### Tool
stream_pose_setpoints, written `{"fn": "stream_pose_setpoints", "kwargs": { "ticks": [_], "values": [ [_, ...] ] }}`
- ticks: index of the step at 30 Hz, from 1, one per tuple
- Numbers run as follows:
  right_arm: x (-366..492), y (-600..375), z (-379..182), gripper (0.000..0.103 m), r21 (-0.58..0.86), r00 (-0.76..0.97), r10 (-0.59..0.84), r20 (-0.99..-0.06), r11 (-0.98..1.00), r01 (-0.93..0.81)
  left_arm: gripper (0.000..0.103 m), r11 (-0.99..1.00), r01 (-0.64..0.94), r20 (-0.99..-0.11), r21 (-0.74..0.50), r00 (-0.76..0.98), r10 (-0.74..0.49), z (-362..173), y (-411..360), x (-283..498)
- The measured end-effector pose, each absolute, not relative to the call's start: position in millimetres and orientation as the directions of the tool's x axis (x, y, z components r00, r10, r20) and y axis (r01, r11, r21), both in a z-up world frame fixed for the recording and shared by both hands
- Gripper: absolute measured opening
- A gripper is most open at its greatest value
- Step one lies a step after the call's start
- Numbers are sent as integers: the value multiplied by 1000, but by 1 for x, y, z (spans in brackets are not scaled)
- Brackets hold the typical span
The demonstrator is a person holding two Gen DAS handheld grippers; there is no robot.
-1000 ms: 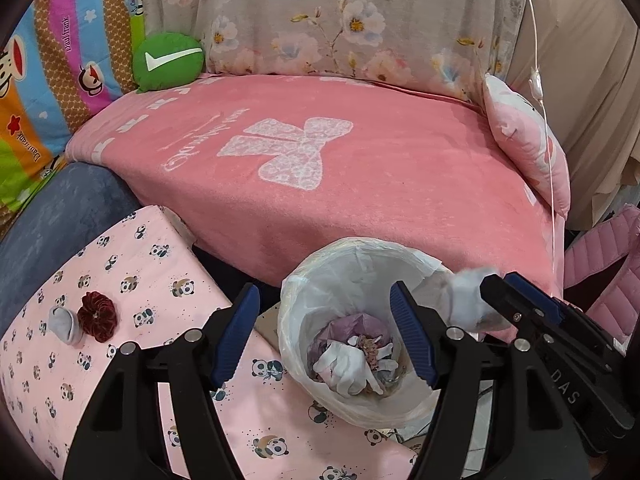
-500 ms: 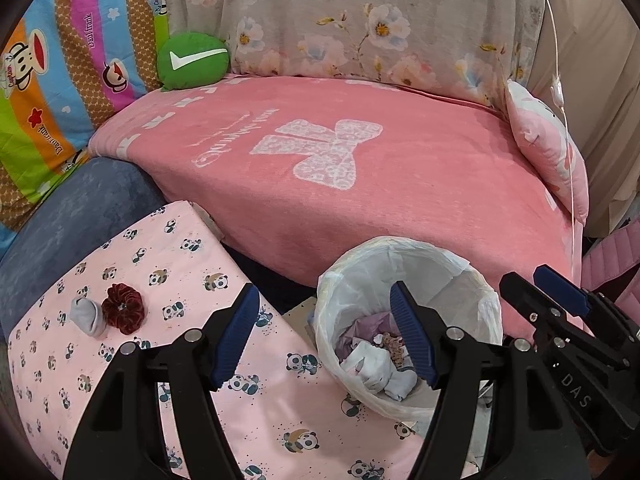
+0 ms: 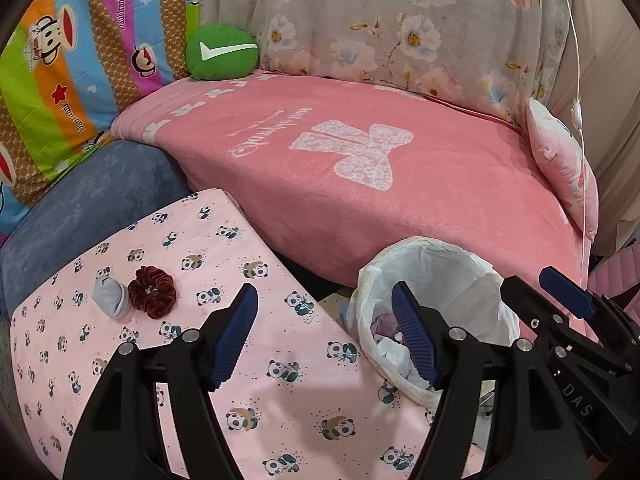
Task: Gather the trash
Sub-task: 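Withdraw both open tools from the bin toward the sock and scrunchie, then grasp the light blue sock with the left tool while the right tool grasps the dark red scrunchie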
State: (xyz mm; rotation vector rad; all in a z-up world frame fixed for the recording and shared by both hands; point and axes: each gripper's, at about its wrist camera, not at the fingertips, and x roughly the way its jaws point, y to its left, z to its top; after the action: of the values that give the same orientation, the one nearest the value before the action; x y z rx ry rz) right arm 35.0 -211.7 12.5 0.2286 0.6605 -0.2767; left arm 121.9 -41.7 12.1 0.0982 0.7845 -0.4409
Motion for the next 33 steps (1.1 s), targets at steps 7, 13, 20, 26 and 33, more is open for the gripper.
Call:
{"fn": "stream_pose_setpoints", "kwargs": {
  "ticks": [7,13,20,26,33],
  "values": [
    [50,-172,15,58,94,759,-148,-633,959,266,72,934,345,-698,-86,648,-304,9,-1,130],
    [67,-136,13,62,82,760,-110,-641,974,209,75,961,257,-704,-102,664,-253,4,45,140],
    [91,-92,11,62,82,751,-57,-657,986,146,78,983,150,-712,-106,679,-181,-3,95,151],
    [120,-55,4,62,82,734,-8,-679,993,87,80,994,75,-727,-84,678,-113,-14,135,166],
    [167,-11,-17,62,94,694,50,-718,995,26,81,997,19,-757,-70,650,-65,-33,170,194]
  ]
}}
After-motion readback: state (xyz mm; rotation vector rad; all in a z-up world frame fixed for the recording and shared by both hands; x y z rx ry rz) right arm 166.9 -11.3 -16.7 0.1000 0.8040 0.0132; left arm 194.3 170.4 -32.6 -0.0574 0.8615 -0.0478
